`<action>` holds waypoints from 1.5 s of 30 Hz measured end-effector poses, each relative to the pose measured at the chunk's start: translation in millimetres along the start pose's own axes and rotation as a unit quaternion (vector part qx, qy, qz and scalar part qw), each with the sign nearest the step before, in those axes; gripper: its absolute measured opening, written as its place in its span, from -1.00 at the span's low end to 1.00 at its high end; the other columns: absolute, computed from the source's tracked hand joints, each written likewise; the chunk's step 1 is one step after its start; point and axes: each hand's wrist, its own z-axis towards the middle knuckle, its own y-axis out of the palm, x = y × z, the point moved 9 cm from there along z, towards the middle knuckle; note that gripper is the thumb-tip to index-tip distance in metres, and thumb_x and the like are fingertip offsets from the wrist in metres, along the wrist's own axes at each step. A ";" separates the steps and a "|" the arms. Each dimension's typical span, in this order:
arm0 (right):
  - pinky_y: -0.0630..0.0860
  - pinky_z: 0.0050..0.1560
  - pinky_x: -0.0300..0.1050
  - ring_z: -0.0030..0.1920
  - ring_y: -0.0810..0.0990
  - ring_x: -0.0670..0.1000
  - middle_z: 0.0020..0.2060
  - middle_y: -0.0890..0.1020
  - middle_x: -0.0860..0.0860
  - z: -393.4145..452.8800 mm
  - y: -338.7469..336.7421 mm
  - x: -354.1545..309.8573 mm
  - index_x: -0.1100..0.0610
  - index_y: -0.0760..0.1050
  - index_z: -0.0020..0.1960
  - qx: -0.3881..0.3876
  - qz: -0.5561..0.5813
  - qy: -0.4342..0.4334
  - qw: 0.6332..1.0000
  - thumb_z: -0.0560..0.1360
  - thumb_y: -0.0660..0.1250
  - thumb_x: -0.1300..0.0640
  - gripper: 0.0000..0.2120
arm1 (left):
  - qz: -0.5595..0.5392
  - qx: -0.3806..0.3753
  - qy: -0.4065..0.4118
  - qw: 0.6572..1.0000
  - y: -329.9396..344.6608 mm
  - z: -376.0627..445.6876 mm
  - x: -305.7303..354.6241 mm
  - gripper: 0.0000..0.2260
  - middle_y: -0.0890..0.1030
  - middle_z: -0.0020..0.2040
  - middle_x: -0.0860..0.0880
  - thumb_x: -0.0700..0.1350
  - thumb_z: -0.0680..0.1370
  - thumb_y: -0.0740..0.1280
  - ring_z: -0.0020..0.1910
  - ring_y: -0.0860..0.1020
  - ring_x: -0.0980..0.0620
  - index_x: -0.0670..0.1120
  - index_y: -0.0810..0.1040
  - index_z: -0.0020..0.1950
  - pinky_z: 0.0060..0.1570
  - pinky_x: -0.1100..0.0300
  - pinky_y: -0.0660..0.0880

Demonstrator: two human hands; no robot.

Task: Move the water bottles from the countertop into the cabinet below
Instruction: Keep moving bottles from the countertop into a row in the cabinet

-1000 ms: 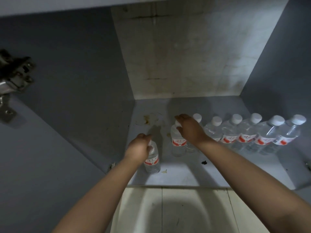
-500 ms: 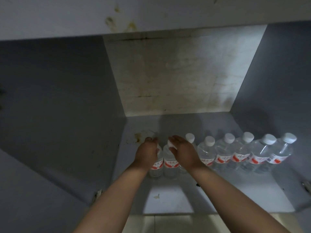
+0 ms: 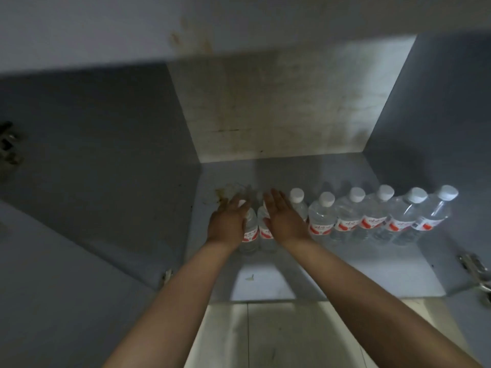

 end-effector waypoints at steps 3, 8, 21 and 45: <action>0.39 0.35 -0.07 0.41 0.35 0.23 0.41 0.32 0.31 -38.2 -33.2 -15.4 0.31 0.24 0.42 0.012 -0.017 -0.009 1.000 0.43 0.41 0.12 -0.35 | 0.025 -0.038 -0.052 0.998 -12.3 -41.3 -2.5 -0.56 0.00 0.56 0.08 -0.08 0.61 0.07 0.54 -0.02 -0.06 0.14 0.09 0.48 0.47 -0.05 0.09; 0.53 0.19 0.07 0.23 0.54 0.28 0.22 0.56 0.28 -130.0 -83.2 -36.6 0.29 0.49 0.25 -0.065 -0.030 0.014 0.997 0.31 0.52 0.01 -0.39 | -0.006 -0.116 -0.092 0.989 -51.8 -144.6 25.1 -0.61 0.04 0.55 0.09 -0.01 0.62 0.03 0.54 -0.10 -0.04 0.08 0.15 0.46 0.47 -0.13 -0.03; 0.08 0.51 0.00 0.51 0.12 0.09 0.51 0.14 0.14 -305.3 -262.4 -150.1 0.17 0.18 0.47 -0.105 0.053 0.029 0.993 0.59 0.11 -0.01 -0.50 | -0.020 -0.166 -0.137 0.976 -281.5 -362.7 76.1 -0.56 -0.01 0.56 0.03 0.07 0.61 0.03 0.54 -0.16 -0.08 0.09 0.07 0.49 0.50 -0.08 -0.14; 0.10 0.49 0.08 0.50 0.13 0.14 0.49 0.20 0.15 -120.4 -454.0 -258.7 0.17 0.25 0.44 0.067 -0.007 -0.022 0.998 0.56 0.19 0.03 -0.52 | -0.074 0.107 -0.281 0.951 -523.4 -269.5 -101.6 -0.46 0.10 0.52 -0.19 -0.08 0.59 0.17 0.51 0.03 -0.19 -0.16 0.02 0.50 0.47 -0.02 0.10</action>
